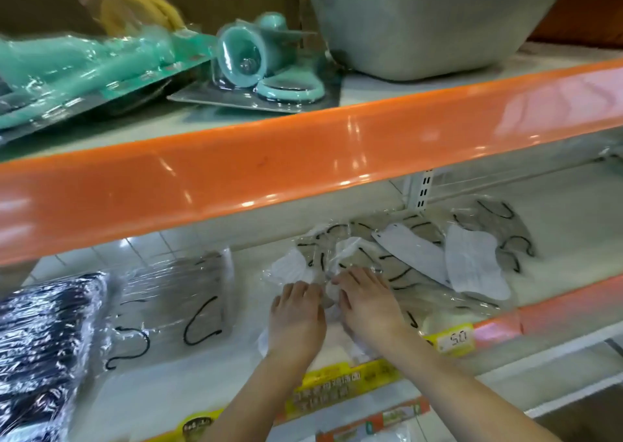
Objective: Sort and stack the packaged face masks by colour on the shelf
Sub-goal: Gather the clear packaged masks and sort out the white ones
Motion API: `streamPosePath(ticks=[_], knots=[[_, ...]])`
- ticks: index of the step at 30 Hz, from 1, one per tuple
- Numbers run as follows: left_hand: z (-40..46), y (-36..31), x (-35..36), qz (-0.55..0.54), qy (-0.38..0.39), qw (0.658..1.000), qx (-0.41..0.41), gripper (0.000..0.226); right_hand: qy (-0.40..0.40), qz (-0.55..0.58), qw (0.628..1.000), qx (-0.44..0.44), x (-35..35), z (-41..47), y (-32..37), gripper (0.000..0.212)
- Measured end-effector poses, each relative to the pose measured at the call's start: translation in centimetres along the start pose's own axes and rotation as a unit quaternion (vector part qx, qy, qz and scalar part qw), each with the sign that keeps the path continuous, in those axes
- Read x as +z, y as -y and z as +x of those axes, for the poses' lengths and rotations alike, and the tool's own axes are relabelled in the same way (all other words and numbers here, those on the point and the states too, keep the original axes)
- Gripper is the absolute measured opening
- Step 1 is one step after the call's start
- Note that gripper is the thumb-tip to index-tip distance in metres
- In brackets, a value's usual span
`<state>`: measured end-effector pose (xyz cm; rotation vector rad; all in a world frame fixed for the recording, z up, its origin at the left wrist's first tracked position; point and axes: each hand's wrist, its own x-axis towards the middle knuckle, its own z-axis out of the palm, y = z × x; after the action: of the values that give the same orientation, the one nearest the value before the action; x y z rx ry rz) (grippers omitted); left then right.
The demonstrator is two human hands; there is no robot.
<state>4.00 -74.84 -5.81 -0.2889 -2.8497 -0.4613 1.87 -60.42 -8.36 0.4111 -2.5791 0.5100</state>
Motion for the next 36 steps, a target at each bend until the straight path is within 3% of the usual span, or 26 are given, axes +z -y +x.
streamPosePath(ticks=[6,12,17,24,29,32,36], knots=[[1.2,-4.4,2.7,-0.018,-0.035,0.997,0.066,0.026,-0.012,-0.04,0.998,0.045,-2.6,-0.8,-4.9,0.037],[2.0,-7.3,4.6,-0.017,0.01,0.998,0.063,0.036,0.096,-0.075,0.99,0.069,-3.1,-1.8,-9.6,0.056],[2.1,-8.0,5.7,-0.016,0.033,0.998,0.055,0.023,0.085,-0.051,0.995,0.033,-2.9,-2.1,-10.6,0.053],[2.0,-8.0,6.0,-0.008,0.019,0.999,0.03,0.024,0.004,-0.021,1.0,0.014,-2.5,-2.4,-10.5,0.019],[2.1,-8.1,6.0,-0.051,-0.044,0.997,0.021,0.025,-0.04,-0.021,0.999,-0.001,-2.6,-2.4,-10.5,0.029],[2.3,-8.0,6.1,-0.017,-0.113,0.991,0.066,0.027,-0.031,0.0,0.999,-0.008,-2.6,-2.2,-10.4,0.027],[3.0,-8.1,5.4,0.002,-0.12,0.982,0.147,0.032,-0.01,0.069,0.997,-0.023,-3.0,-1.7,-10.4,0.019]])
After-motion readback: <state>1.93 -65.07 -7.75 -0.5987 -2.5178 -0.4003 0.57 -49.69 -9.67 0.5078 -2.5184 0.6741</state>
